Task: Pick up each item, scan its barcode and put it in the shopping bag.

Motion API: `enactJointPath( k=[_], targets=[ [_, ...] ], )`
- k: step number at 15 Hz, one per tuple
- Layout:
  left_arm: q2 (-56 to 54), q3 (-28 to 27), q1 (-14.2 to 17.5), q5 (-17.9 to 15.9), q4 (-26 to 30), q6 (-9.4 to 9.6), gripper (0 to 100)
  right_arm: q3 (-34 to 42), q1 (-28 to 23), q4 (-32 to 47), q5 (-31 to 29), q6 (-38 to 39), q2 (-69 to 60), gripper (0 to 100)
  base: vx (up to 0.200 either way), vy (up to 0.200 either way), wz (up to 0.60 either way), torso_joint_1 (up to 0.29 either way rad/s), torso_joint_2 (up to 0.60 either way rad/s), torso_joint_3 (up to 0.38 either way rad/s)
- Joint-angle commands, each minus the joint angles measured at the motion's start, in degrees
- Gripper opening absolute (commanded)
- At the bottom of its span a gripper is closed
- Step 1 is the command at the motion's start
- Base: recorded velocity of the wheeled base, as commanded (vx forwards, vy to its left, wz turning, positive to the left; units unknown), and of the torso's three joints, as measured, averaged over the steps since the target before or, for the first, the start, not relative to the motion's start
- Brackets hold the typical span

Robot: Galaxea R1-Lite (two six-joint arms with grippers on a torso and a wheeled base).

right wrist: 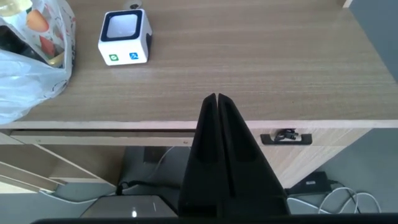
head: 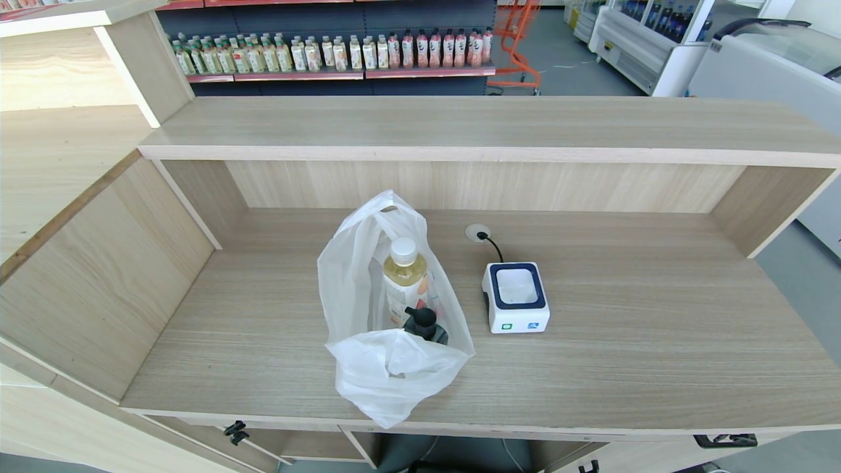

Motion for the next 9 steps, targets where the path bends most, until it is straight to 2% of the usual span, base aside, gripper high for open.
enactJointPath(
  k=[1, 5, 9],
  targets=[
    [0.08, 0.0, 0.01, -0.05, 0.0, 0.16, 100, 0.0, -0.04, -0.02, 0.08, -0.11, 0.13, 0, 0.0, -0.2, 0.0, 0.002, 0.0, 0.002],
    [-0.01, 0.0, 0.01, 0.03, 0.0, 0.16, 100, 0.0, -0.04, -0.02, -0.01, 0.42, 0.13, 0, 0.0, -0.2, 0.0, 0.007, 0.0, 0.001],
    [-0.01, 0.0, 0.01, 0.03, 0.0, 0.07, 100, 0.0, -0.04, -0.02, -0.01, 0.33, 0.13, 0, 0.0, 0.0, 0.0, 0.0, 0.0, 0.0]
  ],
)
